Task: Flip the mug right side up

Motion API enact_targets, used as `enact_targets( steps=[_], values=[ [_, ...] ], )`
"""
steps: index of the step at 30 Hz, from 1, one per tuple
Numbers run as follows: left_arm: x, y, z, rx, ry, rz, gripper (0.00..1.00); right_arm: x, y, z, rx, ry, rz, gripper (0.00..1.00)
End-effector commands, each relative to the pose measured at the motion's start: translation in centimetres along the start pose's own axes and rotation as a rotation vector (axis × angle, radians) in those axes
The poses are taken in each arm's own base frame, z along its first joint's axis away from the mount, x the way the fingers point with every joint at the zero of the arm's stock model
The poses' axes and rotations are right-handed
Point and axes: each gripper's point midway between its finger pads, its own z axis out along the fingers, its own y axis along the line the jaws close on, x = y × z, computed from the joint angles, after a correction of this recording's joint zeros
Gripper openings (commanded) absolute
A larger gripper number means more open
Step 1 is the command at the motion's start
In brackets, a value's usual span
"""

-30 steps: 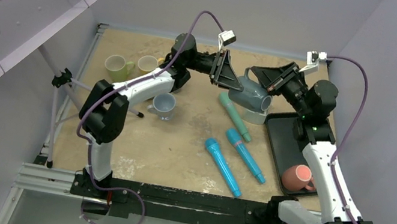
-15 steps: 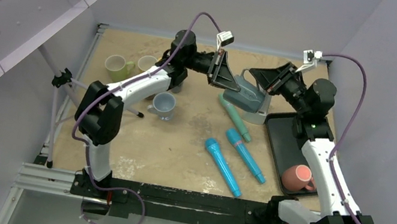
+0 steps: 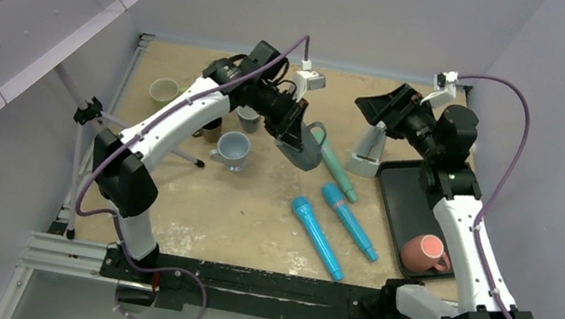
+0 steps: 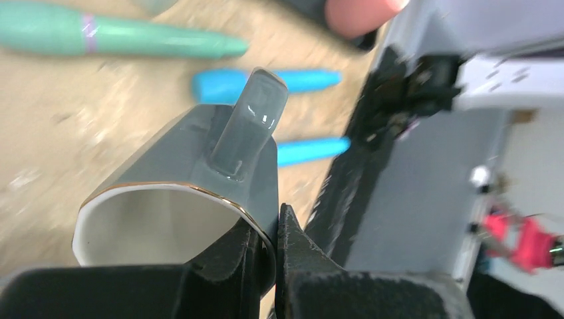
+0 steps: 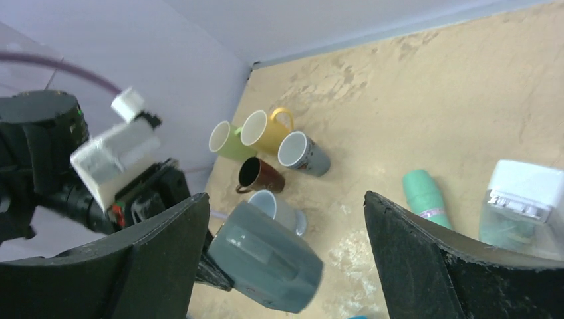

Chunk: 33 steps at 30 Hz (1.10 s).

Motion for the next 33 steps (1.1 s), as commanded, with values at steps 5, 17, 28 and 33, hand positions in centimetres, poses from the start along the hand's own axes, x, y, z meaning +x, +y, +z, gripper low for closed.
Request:
enact_targets(
  steps=[5, 17, 28, 33],
  values=[
    [12.1, 0.5, -11.6, -0.234, 0.487, 0.373, 0.00, -4.3, 1.9, -2.9, 0.087, -0.112, -0.136, 0.92],
    [24.1, 11.1, -16.3, -0.635, 0.587, 0.178, 0.00, -5.1, -5.0, -7.6, 0.530, -0.226, -0.081, 0.97],
    [26.0, 17.5, -16.1, -0.834, 0.512, 0.151, 0.00, -2.2, -16.5, -15.0, 1.068, -0.337, 0.163, 0.99],
    [25.5, 18.2, -16.3, -0.888, 0.441, 0.142, 0.00, -0.6, -19.2, -18.3, 1.169, -0.407, 0.273, 0.99]
  ],
)
